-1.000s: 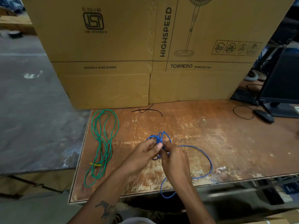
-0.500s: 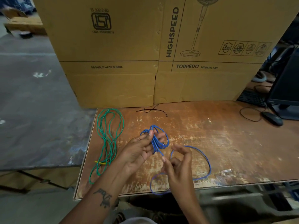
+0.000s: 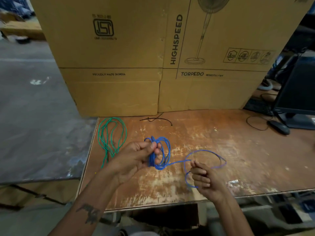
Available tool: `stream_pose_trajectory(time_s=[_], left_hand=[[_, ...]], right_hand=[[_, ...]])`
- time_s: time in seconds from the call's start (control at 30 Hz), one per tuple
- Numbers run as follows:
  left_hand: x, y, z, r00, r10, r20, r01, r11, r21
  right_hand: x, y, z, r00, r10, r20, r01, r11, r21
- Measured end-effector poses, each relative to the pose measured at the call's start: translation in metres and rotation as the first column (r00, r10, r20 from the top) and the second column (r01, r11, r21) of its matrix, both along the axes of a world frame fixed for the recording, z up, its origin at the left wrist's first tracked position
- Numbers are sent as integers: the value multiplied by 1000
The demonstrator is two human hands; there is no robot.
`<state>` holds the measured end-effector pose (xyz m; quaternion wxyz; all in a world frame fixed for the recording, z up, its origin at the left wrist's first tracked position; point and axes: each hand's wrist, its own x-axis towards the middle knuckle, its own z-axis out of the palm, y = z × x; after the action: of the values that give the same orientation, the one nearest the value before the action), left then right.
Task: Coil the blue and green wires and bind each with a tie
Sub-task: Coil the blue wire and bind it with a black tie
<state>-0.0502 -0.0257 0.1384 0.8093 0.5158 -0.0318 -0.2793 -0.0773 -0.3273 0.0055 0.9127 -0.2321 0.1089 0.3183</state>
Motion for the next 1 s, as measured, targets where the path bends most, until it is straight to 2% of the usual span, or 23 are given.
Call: stream_pose_trajectory(time_s=[0.03,0.1,0.13,0.2,0.27,0.4,0.47,0.53,0.6,0.67,0.77,0.87,0.93,1.0], left_hand=[[-3,0,-4,995,-33,99,20,992,127],[-10,-4,-14,974,-123,189,68,959,274],[-13,-8,-20,963,-164,211,92,945,315],[-19,-17,-36,960,-178,216,89,926,366],[-23,-27,-50,975,-104,196,17,915,403],[-26,-45,-60,985,132,113,-163,926,340],[-23,-48,-58,967,255,-5,-246,938,243],[-19,-50,-56,930,314,-193,-298,949,106],[-13,-49,-49,854,317,-413,-346,938,4],[-9,-48,-44,795,290,-533,-363,931,-34],[-11,-49,-41,759,263,-595,-361,931,-48],[-14,-53,-42,754,255,-605,-354,934,-47],[-14,-53,-42,747,262,-611,-376,925,-63],[-13,-51,-41,744,245,-622,-384,918,-98]], right_hand=[[10,1,9,997,4,-81,-8,998,-56],[26,13,35,985,-60,-160,14,962,-274],[34,21,50,987,-106,-124,45,907,-419],[43,44,80,989,-143,25,124,738,-664],[44,67,103,979,-99,177,202,575,-793],[22,113,134,879,243,411,343,276,-898],[0,129,127,795,390,465,463,107,-880],[-24,143,114,743,426,516,577,-16,-816],[-41,154,103,708,365,605,656,-22,-754],[-53,157,92,686,228,691,709,-1,-705],[-56,153,82,687,-77,722,725,128,-676],[-49,151,76,734,-341,587,676,281,-681],[-45,146,76,749,-368,551,659,326,-678],[-47,142,81,744,-255,617,668,309,-677]])
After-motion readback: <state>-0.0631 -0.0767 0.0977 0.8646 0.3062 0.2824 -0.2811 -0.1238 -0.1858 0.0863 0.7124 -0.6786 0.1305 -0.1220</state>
